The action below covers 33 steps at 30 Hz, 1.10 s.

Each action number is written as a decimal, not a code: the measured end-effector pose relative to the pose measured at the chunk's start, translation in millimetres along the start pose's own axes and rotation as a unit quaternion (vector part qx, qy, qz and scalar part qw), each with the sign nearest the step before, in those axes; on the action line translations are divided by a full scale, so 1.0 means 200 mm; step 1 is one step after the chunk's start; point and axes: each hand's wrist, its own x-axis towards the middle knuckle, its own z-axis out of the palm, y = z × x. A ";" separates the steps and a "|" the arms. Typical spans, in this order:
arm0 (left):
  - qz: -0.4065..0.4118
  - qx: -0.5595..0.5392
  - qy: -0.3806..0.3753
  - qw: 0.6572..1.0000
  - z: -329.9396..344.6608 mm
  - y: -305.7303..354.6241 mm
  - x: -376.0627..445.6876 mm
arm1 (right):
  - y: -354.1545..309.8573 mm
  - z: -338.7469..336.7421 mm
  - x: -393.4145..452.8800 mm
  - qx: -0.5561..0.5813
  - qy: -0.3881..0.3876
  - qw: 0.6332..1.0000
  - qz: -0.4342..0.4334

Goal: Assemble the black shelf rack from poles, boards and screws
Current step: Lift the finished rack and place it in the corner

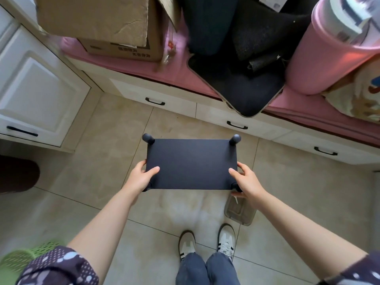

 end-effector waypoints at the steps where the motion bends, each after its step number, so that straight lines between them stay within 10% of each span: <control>1: 0.007 -0.009 -0.003 1.000 0.00 -0.02 0.00 | 0.01 0.00 -0.01 0.004 0.000 1.000 -0.010; 16: 0.139 -0.161 0.010 0.977 -0.12 0.10 -0.64 | -0.06 -0.13 -0.61 0.051 0.017 0.994 -0.093; 33: 0.253 -0.127 -0.047 0.958 0.07 0.15 -1.65 | 0.26 -0.49 -1.67 0.188 0.204 0.951 -0.134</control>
